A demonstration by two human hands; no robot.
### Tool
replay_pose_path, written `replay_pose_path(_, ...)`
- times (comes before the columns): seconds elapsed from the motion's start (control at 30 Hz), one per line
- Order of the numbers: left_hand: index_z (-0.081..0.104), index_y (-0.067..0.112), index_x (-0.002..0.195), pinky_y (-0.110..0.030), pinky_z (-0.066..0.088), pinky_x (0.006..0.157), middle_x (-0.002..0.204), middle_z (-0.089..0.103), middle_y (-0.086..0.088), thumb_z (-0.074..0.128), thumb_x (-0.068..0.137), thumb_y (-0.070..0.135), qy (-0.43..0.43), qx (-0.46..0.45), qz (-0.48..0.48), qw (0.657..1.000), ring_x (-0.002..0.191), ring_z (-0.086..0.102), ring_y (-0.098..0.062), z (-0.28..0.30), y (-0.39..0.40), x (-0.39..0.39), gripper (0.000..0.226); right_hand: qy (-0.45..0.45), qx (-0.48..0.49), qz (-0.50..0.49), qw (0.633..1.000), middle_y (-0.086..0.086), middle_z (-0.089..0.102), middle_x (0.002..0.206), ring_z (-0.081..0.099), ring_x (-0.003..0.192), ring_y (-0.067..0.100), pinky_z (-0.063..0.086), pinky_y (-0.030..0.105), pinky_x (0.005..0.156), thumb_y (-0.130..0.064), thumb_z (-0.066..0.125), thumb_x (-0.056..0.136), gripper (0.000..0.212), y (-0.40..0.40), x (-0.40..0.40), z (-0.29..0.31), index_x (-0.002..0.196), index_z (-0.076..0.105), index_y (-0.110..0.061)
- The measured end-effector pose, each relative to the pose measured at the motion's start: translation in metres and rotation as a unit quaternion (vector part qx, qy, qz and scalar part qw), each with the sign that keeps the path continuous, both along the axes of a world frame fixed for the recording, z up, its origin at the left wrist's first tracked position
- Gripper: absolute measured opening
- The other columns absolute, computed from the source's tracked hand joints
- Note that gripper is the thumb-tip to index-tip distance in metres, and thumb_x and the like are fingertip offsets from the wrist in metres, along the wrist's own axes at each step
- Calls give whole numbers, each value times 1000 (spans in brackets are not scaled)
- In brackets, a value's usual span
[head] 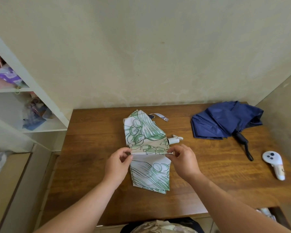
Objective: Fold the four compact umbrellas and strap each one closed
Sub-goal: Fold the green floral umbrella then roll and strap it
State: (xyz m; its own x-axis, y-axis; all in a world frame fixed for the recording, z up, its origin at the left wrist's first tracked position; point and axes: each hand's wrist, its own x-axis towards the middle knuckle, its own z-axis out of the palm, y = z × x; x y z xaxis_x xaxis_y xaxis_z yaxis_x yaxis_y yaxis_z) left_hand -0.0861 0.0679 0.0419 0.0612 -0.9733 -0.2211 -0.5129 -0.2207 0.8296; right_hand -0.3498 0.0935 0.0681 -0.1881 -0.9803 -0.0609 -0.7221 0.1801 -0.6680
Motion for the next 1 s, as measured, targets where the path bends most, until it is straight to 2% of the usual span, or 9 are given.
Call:
replay_pose_path(0.17,68,27,118,-33,56,89,110,72,9,76,95,40,138,117,64,981,103,67,-11,0,8,-9,28,-23,2,-2,1000,-14,55,77,51,85,8,37,24,72,-26,83,88,29,2,2,0,77,61,-43)
replay_pose_path(0.33,71,29,119,-33,45,70,78,61,1,68,100,49,343,292,141,881,74,55,-17,14,-1,-15,27,-17,11,3,1000,-13,56,76,51,85,6,40,26,75,-24,84,87,23,4,4,0,80,67,-38)
replay_pose_path(0.4,72,27,117,-35,46,70,79,63,0,70,99,47,347,325,140,868,74,58,-18,16,-6,-17,27,-15,12,7,1000,-13,57,76,52,85,7,41,27,75,-24,85,85,28,5,4,0,79,64,-41)
replay_pose_path(0.57,71,19,118,-37,53,81,111,78,-6,69,102,30,324,337,157,870,91,71,-22,10,-5,-18,20,-30,34,-4,999,-10,59,78,55,80,7,44,25,73,-20,85,84,29,12,1,-2,77,66,-40)
replay_pose_path(0.73,73,17,115,-33,56,79,110,79,-8,76,97,31,298,326,152,884,90,74,-19,-1,2,-15,23,-162,131,-53,977,0,62,79,56,68,9,53,33,65,-9,67,88,34,24,-5,-6,102,64,-39)
replay_pose_path(0.8,73,15,113,-31,54,73,110,79,-9,78,95,30,289,322,153,889,85,72,-18,-3,4,-16,24,-253,164,-107,947,6,64,87,59,72,17,54,40,68,-17,61,86,27,24,-2,-4,108,63,-34)
replay_pose_path(0.87,74,14,111,-29,54,69,108,79,-10,78,95,30,270,317,144,898,82,72,-16,-4,6,-17,23,-349,214,-147,901,8,66,92,61,74,24,49,38,70,-27,59,95,16,23,2,-1,110,65,-24)
replay_pose_path(0.93,74,13,110,-28,54,68,103,80,-9,77,96,29,251,310,137,907,78,72,-14,-7,8,-17,22,-357,270,-151,882,4,69,103,67,80,26,52,36,73,-49,55,103,29,21,7,-2,114,66,-25)
replay_pose_path(1.0,72,12,111,-28,55,69,104,79,-10,77,97,28,245,306,135,910,79,73,-14,-8,9,-17,22,-307,290,-146,894,1,69,106,66,83,23,53,35,71,-61,56,99,42,20,11,-8,119,64,-25)
